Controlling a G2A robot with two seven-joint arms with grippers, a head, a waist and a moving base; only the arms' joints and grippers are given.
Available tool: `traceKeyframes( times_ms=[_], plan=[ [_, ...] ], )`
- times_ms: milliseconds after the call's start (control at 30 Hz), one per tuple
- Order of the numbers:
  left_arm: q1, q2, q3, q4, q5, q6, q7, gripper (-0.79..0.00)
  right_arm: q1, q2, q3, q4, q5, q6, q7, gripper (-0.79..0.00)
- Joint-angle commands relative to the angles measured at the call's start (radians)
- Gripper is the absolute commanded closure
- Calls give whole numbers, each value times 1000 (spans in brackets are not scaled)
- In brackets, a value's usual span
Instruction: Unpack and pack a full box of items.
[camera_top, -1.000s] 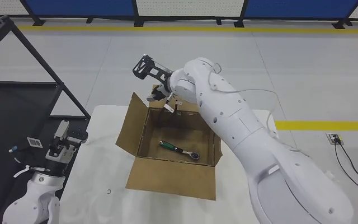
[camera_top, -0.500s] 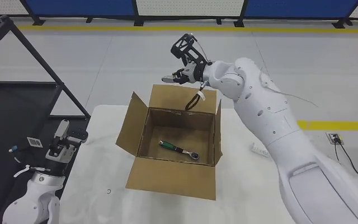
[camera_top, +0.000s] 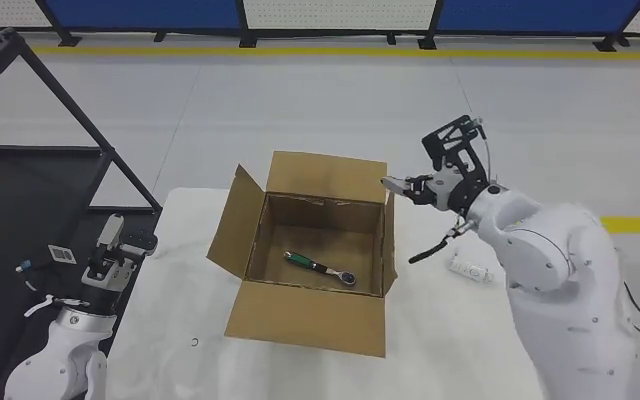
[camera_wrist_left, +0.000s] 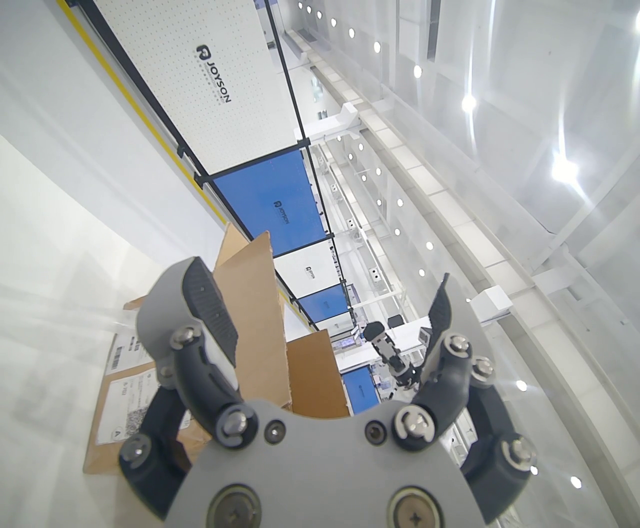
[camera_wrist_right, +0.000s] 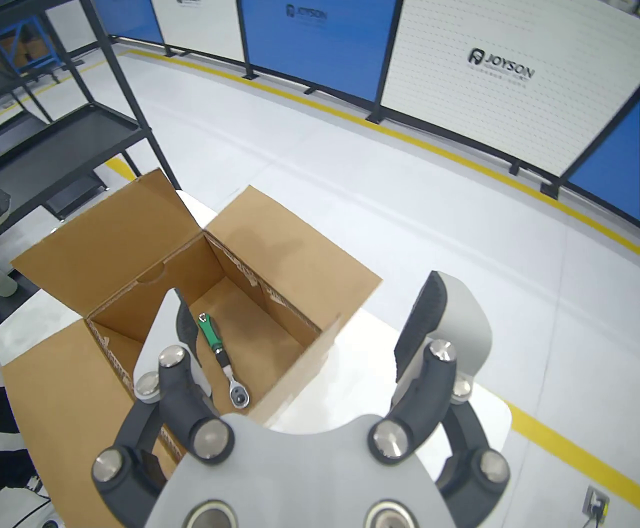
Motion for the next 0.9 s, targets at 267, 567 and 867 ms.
traceKeyframes(
  times_ms=[267,567,867],
  plan=[
    [0,0,0,0,0,0,0,-785,-26,23,102,129,-92,144,147,-785],
    [0,0,0,0,0,0,0,-785,27,41,143,322,-134,235,353,-785],
    [0,0,0,0,0,0,0,-785,69,42,127,387,-98,221,446,-785]
  ],
)
